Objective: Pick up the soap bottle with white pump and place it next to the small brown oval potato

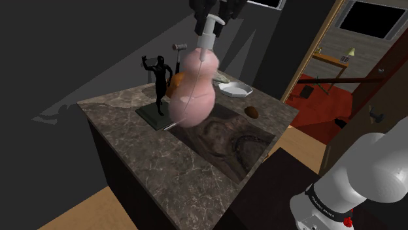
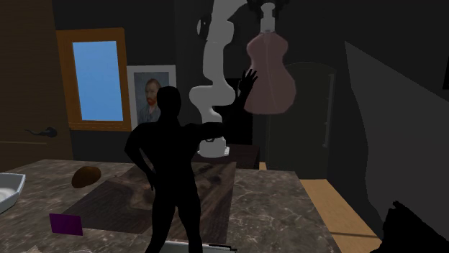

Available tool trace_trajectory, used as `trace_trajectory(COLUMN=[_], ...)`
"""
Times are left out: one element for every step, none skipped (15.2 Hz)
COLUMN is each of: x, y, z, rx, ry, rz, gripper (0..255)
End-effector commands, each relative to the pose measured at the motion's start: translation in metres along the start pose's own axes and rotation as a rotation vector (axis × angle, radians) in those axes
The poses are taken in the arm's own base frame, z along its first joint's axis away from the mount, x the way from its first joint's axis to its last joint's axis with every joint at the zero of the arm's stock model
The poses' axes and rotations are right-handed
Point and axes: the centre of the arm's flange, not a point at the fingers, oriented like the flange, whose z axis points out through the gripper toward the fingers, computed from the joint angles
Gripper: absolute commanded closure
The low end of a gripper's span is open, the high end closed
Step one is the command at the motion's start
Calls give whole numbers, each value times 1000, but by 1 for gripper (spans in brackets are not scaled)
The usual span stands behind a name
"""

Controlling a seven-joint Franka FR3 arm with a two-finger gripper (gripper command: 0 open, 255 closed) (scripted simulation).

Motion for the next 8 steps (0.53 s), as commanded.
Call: trace_trajectory(x=[2,3,4,5,6,7,8,9], y=[0,0,0,-1,-1,-1,-1,-1], z=[-11,-16,-21,-26,-32,-37,-42,-47], rx=[0,0,0,0,0,0,0,0], ry=[1,1,1,1,1,1,1,1], rz=[0,0,0,0,0,0,0,0], gripper=[255,255,255,255,255,255,255,255])
